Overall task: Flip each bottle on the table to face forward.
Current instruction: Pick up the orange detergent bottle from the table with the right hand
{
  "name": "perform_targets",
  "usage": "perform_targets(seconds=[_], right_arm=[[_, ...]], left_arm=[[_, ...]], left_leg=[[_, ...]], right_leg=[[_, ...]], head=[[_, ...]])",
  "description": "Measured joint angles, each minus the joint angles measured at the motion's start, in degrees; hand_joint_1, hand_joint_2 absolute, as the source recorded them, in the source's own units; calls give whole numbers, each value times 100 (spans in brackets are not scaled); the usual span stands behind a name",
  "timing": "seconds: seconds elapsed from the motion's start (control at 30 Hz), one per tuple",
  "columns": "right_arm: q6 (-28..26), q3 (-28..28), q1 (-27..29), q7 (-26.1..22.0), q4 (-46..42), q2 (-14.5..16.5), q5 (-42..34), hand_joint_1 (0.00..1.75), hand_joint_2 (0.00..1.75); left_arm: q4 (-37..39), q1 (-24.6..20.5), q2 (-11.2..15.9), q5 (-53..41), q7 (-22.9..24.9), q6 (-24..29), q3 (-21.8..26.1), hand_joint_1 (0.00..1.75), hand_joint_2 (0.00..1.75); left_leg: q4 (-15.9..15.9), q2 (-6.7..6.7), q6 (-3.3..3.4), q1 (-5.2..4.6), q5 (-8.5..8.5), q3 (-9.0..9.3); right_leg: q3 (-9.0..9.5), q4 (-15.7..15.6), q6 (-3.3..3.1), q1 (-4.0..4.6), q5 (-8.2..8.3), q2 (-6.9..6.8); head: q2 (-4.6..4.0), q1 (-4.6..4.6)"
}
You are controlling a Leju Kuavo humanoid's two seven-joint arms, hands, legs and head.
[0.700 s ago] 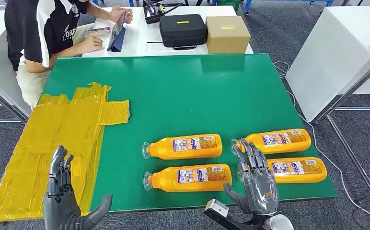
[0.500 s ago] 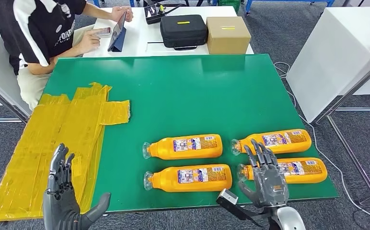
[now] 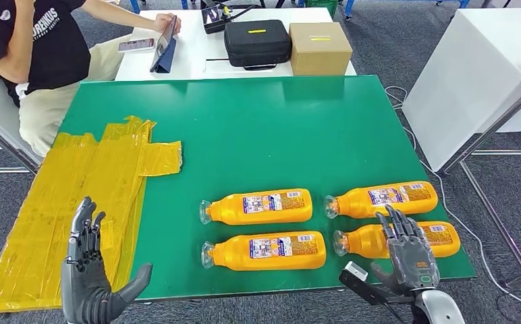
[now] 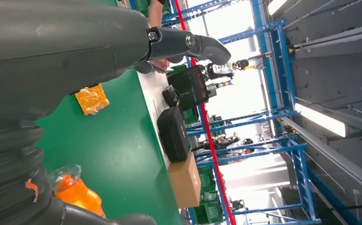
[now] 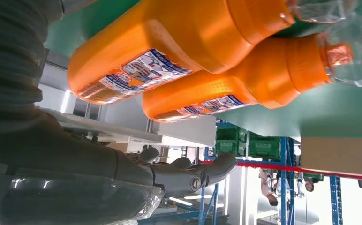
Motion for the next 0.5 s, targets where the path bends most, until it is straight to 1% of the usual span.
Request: perform_targets(seconds=[0.1,0.23,0.5], right_arm=[[90,-79,6,-80,26,5,26,0,175],[217,-297,-4,-343,100,49,170,0,175],[433,-835,-273,-825,694,48,289,0,175]], left_arm=[[13,1,-2,6,-4,13,8,0,175],[63,15,-2,50,-19,53,35,0,175],[240,-34,-2,113,9,-109,119,0,175]], left_leg=[[0,-1,0,0,0,1],[-1,-1,0,0,0,-1],[0,-4,1,-2,-1,3]], right_leg=[[-6,0,0,0,0,0],[7,0,0,1,0,0],[-23,-1,1,-2,-1,-1]], head=[[-1,0],[0,0],[-1,1]])
